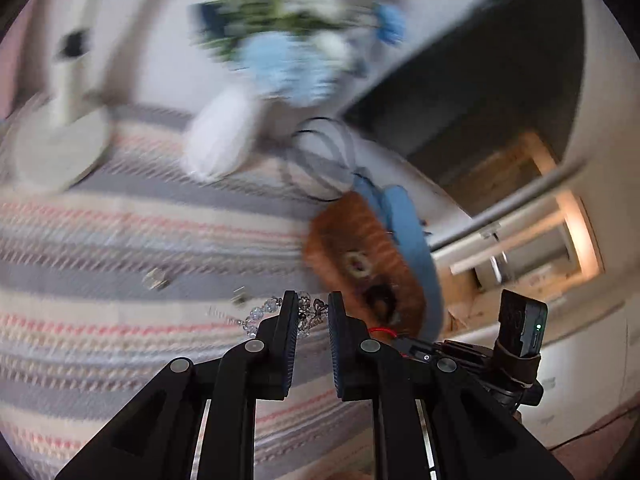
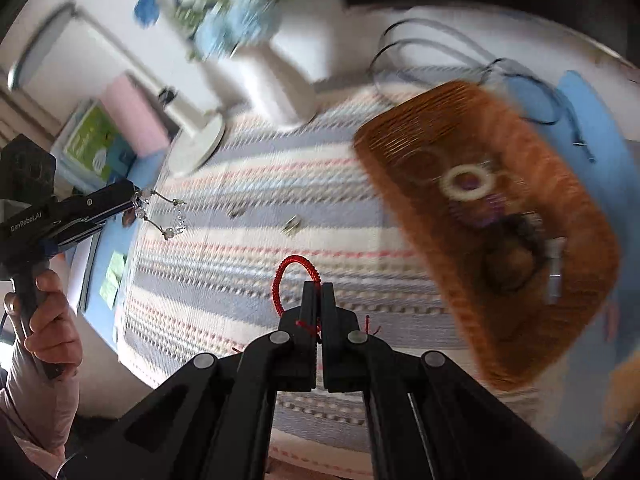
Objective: Organize jewelry
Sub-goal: 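Carry the chain pieces and red cord into the wicker basket and open both tools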
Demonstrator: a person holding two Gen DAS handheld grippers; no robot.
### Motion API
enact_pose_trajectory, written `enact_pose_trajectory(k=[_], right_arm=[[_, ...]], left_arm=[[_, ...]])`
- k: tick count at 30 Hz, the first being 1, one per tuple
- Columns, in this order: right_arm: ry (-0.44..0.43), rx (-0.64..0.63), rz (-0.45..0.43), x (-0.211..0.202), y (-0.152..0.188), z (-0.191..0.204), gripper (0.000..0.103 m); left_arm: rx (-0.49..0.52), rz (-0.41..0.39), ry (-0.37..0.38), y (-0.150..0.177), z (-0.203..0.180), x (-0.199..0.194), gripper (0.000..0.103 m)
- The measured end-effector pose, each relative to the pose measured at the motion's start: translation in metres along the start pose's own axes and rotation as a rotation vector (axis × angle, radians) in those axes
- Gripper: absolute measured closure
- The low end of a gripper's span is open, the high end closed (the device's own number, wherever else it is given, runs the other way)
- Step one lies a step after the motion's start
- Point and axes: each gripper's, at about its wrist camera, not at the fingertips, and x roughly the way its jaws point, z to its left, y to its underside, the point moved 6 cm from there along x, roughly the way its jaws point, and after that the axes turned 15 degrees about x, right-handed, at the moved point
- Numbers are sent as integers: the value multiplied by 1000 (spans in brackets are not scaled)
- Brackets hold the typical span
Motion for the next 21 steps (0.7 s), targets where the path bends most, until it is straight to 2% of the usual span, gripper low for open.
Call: enact_pose_trajectory(k=[6, 11, 14, 18, 21], right_arm=[[46, 109, -129, -52, -27, -58, 102], [137, 206, -201, -79, -45, -124, 102], [154, 272, -182, -75, -45, -157, 102], [153, 284, -139, -59, -38, -162, 102], [148, 263, -80, -28, -32, -155, 102]], left_arm=[[154, 23, 93, -49, -66, 50, 88], [242, 100, 148, -60, -109, 108, 88], [261, 169, 189, -51, -129, 147, 88], [258, 247, 234, -32, -147, 186, 88], [241, 311, 221, -15, -144, 216, 88]])
